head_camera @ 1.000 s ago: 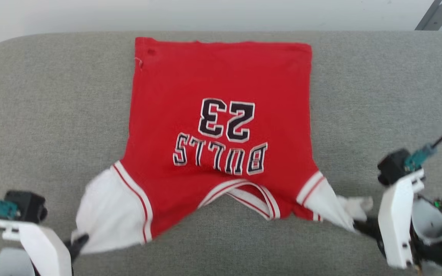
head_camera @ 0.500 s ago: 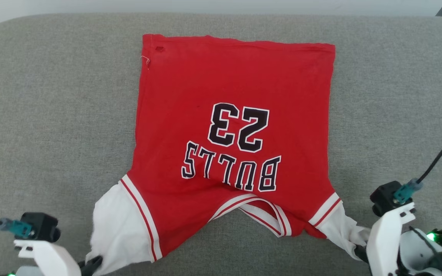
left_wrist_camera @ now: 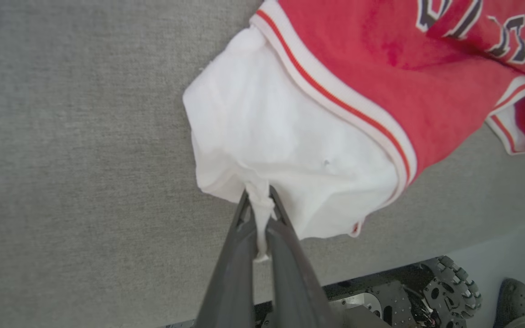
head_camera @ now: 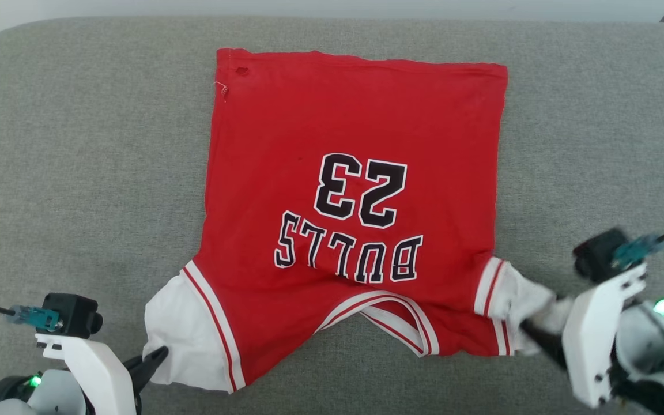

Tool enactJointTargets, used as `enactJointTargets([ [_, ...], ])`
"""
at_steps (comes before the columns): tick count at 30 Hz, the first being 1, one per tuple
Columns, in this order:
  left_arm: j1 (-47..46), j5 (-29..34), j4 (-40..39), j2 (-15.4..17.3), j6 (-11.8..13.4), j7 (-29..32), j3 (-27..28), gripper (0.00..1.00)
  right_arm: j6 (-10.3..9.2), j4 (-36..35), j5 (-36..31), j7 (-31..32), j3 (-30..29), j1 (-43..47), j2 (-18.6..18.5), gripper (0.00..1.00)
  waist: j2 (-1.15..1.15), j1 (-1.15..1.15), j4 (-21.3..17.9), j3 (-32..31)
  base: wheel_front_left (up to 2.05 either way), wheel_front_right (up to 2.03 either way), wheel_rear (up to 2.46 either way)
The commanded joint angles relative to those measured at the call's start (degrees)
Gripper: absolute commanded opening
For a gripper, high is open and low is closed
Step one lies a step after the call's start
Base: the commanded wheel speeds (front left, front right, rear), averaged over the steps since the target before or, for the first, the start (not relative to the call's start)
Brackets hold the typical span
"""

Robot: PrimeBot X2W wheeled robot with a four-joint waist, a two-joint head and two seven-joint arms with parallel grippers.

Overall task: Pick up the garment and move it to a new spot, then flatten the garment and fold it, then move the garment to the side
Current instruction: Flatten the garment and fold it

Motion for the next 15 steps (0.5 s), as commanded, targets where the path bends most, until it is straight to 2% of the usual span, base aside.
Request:
enactJointTargets([
  [1, -0.9, 1.0, 0.5, -0.1, -0.4, 0.0, -0.1, 0.0, 0.01, -1.4, -0.5, 0.2, -0.7, -1.4, 0.4, 1.0, 0.0, 0.0, 0.1, 0.0, 0.0, 0.0, 0.0],
  [8, -4.2, 2.5, 1.7, -1.6, -1.4, 0.3, 0.0, 0.0, 0.01, -4.0, -3.8, -0.4, -4.7, -8.9, 3.4, 1.0, 0.0, 0.0, 1.4, 1.1, 0.0, 0.0, 0.0],
  [15, -7.8, 4.1, 2.4, -4.2, -2.6, 0.8, -0.5, 0.0, 0.0, 5.9, -8.6, -7.2, -7.4, -21.5, 6.4, 1.0, 0.0, 0.0, 3.6, 3.3, 0.0, 0.0, 0.0],
])
